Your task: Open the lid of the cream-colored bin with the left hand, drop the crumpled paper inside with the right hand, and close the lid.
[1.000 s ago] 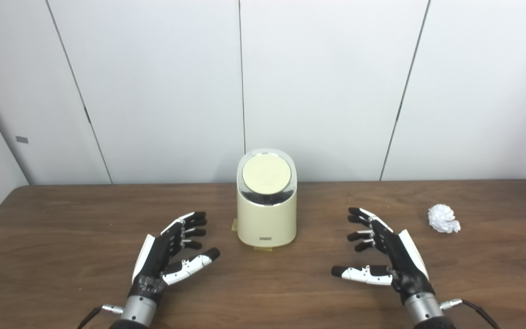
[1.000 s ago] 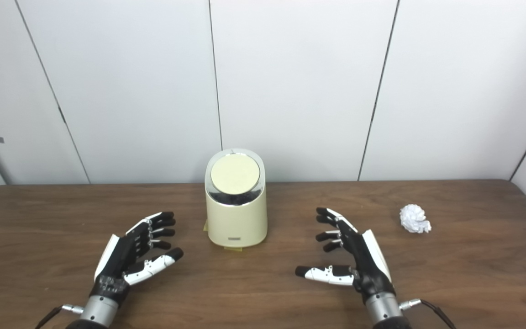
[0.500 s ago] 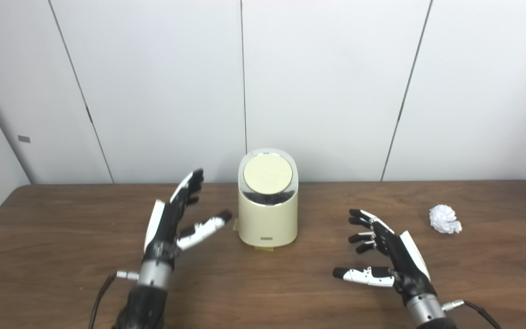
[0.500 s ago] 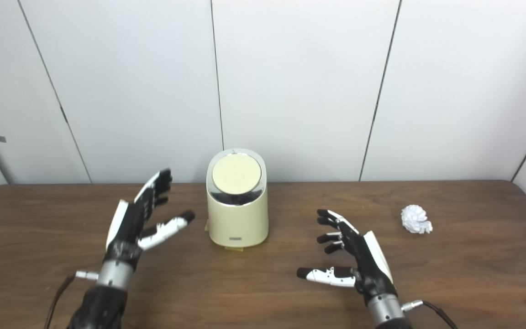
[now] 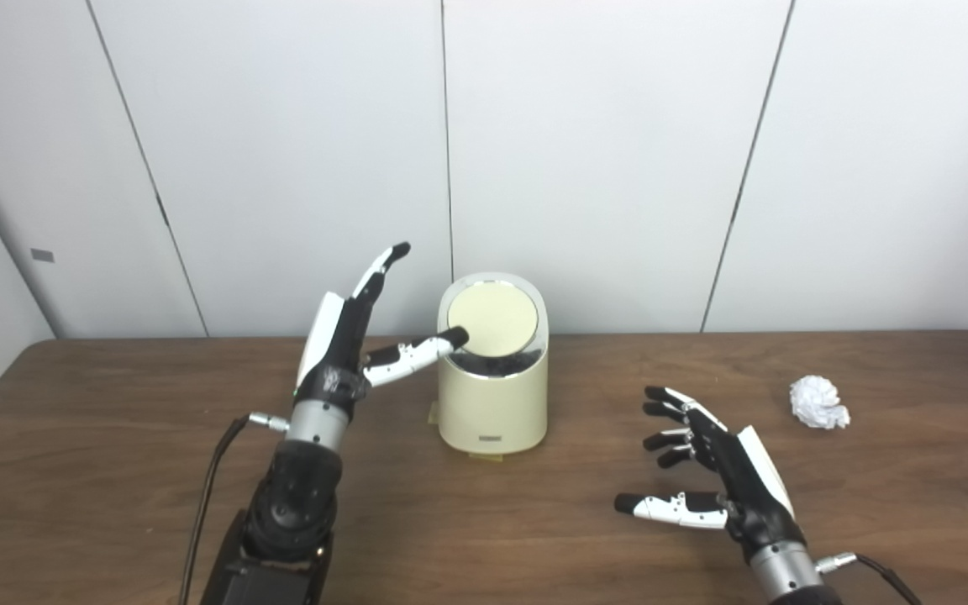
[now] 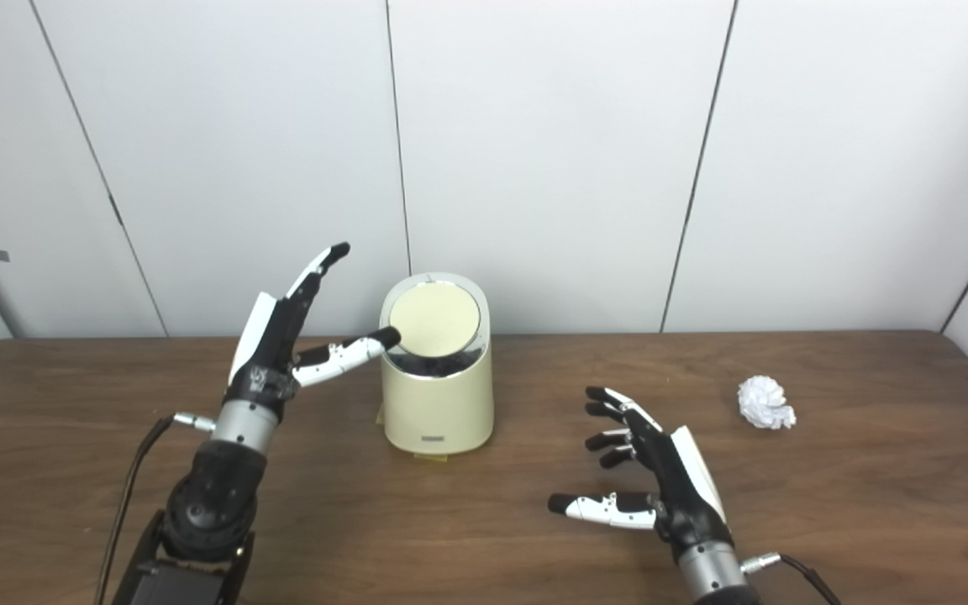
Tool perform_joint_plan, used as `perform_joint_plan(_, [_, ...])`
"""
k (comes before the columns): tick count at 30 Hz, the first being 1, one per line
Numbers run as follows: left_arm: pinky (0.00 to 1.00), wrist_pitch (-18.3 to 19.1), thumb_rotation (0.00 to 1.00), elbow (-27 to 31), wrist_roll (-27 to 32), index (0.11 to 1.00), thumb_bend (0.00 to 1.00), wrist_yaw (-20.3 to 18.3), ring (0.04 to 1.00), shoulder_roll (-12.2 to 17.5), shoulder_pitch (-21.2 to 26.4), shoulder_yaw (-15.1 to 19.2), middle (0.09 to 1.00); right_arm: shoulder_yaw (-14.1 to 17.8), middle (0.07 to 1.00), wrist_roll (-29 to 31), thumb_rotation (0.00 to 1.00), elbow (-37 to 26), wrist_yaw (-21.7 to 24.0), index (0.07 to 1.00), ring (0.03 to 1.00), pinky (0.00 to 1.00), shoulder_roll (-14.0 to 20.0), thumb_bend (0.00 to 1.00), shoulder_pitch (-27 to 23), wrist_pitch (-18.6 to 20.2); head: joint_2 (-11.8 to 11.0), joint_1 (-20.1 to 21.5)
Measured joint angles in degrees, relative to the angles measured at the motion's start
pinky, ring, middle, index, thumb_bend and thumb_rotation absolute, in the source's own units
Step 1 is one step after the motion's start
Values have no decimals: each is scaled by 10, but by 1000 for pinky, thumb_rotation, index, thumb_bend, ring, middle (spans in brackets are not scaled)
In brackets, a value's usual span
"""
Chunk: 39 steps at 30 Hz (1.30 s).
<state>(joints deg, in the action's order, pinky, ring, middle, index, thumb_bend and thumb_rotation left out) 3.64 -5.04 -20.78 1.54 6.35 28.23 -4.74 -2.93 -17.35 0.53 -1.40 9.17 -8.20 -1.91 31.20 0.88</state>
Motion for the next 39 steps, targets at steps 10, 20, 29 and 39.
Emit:
perform_joint_plan(10, [832,16,337,-47,-65,968,902,7,996,14,46,-36,984,-1,802,-1,206,-1,-2,834,648,547,-2,834,1,3,2,5])
perform_joint_plan(20, [862,32,322,-89,-106,955,894,6,1000,26,77,-58,981,-2,805,-12,185,-8,-4,835,642,542,-4,821,2,6,4,9])
perform_joint_plan(29, [858,38,323,-124,-119,953,870,11,1000,29,88,-77,978,-2,805,-14,164,-19,-5,824,632,528,-6,804,2,11,5,13])
perform_joint_plan(39, [893,62,305,-133,-171,966,946,22,1000,39,101,-109,977,-2,814,-17,152,-21,-5,830,631,519,-11,793,3,12,10,16])
